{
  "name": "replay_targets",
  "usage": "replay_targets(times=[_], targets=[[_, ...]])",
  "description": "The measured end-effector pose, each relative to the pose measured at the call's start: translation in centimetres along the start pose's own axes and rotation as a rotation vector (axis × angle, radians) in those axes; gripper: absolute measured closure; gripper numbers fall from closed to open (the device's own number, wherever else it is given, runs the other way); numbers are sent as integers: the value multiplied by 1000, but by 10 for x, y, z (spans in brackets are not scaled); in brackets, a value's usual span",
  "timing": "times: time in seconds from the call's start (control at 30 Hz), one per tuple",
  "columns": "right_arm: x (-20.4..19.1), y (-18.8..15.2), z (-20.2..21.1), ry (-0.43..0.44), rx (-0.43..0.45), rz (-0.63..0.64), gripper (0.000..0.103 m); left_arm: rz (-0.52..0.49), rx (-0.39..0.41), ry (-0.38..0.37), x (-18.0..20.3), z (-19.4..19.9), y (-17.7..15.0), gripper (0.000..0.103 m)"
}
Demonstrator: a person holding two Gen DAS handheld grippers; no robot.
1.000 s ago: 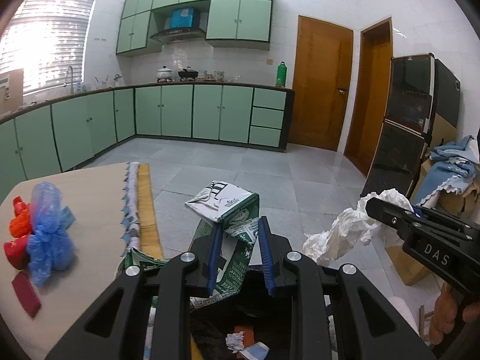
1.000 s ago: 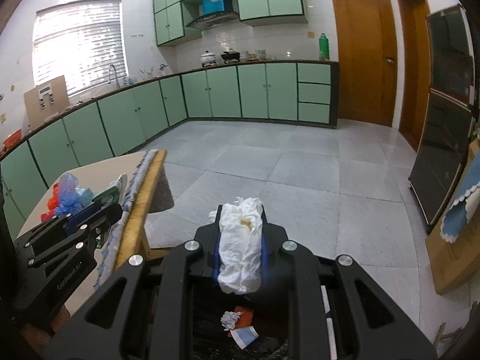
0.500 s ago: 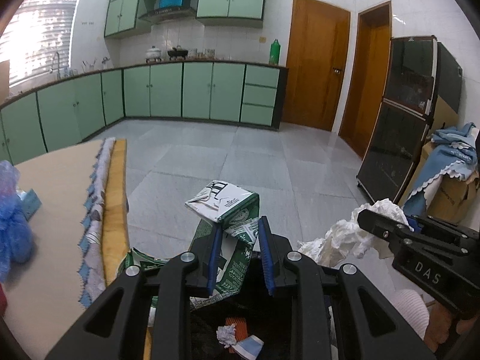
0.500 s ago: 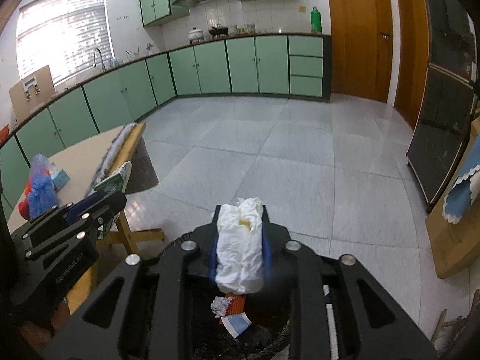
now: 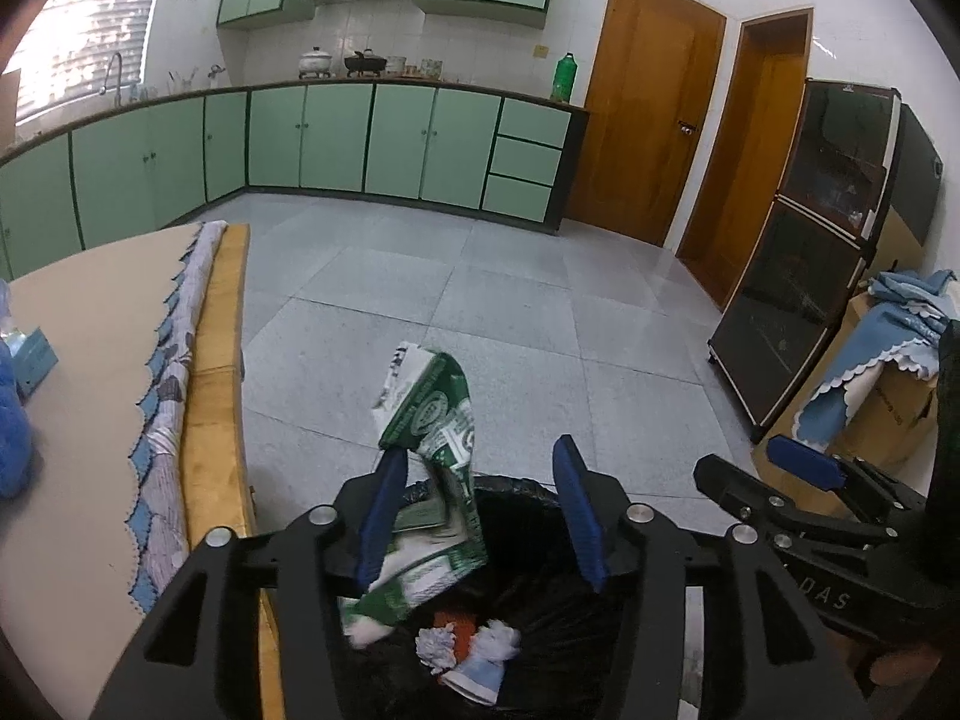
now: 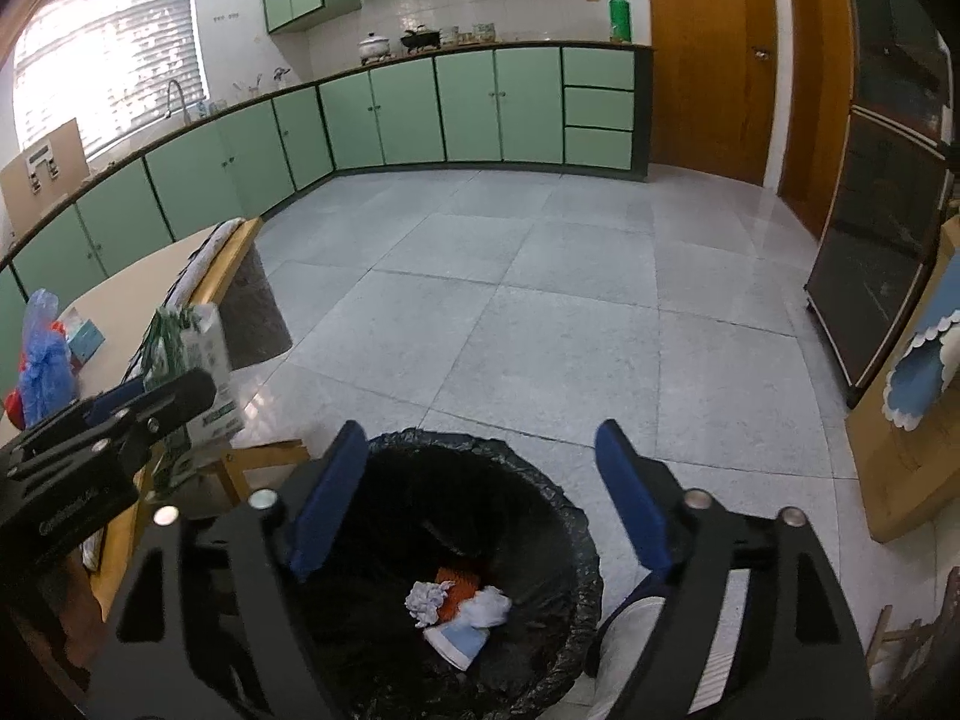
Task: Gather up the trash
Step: 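Open both grippers to drop the packet and tissue into the bin, then move both grippers back over the trash on the table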
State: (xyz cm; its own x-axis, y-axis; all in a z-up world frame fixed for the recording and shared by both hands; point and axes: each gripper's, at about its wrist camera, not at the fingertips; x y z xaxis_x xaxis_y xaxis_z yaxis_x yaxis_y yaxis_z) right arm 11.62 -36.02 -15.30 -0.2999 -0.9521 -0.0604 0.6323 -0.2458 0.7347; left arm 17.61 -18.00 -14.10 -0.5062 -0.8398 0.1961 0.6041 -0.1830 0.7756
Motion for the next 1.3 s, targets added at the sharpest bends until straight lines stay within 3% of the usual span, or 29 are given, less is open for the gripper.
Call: replay_targets(times=[0.4,0.97,1.2,1.3], targets=[[10,8,4,-6,32,-32,22,-59,-53,9,9,-2,-6,37],[-1,15,15,8,66,-27,21,-47,-23,33,-6,14,-2,35],[-25,25,24,56,91,-6,21,-15,38,107,-35,49,4,35],[-45,30,28,99,107,5,21,3,77,190,-58,71,4,35]])
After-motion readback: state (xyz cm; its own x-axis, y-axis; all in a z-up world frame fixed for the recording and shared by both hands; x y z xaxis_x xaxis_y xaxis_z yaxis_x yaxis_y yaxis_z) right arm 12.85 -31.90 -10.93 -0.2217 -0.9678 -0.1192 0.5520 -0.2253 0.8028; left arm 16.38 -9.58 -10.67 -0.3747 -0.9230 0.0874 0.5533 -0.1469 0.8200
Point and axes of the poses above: each gripper's, at about its wrist camera, not at the fingertips, and z roughly against the way its jaws point, x to its right, y to its top, and after that the axes turned 1 degree about -y, right-handed
